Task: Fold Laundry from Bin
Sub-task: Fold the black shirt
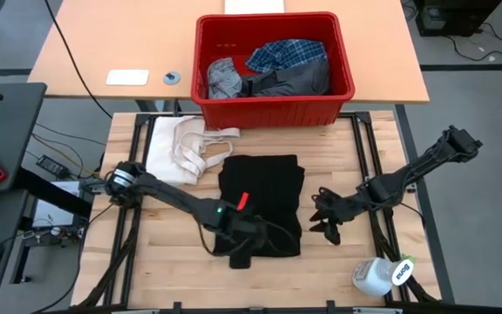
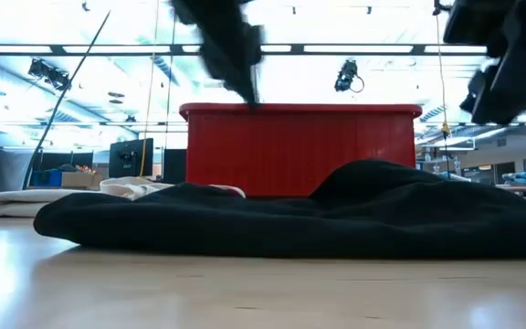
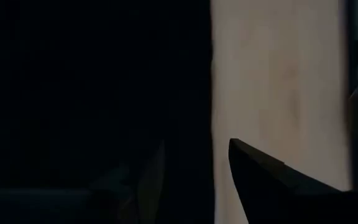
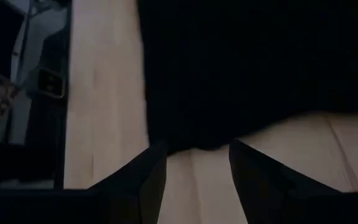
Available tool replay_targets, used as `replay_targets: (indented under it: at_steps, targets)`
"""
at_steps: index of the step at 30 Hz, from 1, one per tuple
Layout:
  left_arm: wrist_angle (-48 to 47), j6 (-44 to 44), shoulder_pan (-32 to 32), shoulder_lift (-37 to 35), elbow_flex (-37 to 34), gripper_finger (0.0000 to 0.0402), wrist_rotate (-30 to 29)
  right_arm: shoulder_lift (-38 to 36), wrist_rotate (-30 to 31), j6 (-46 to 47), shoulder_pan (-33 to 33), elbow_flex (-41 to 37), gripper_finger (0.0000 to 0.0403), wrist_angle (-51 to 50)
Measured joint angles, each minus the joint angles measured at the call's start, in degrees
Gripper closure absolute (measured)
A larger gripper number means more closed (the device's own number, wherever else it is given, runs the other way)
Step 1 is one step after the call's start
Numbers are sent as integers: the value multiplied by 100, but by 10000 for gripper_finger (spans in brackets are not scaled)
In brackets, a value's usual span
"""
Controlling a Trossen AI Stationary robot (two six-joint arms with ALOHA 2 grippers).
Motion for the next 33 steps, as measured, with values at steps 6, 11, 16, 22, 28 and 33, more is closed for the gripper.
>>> replay_targets:
  at_steps: [6,11,16,22,28,33]
  targets:
    - [-725,-111,-748,-16,-425,216,-242,1127,69,-1004,231,821,220,-9]
    - [-777,-120,-1181,-18,-683,216,-427,2288,373,-884,354,1864,220,-470]
    - [-744,211,-1362,-268,-695,216,-1272,3254,957,-715,483,3395,220,-1496]
    - [-9,316,-1242,-1618,-1949,216,-1848,3895,1556,-824,489,4991,220,-2861]
    - [1320,312,-1044,-3296,-3789,216,-1766,3755,2304,-525,479,5261,220,-2505]
    - [2703,326,-1088,-3626,-4824,216,-1198,3755,2732,222,634,4594,220,-2422]
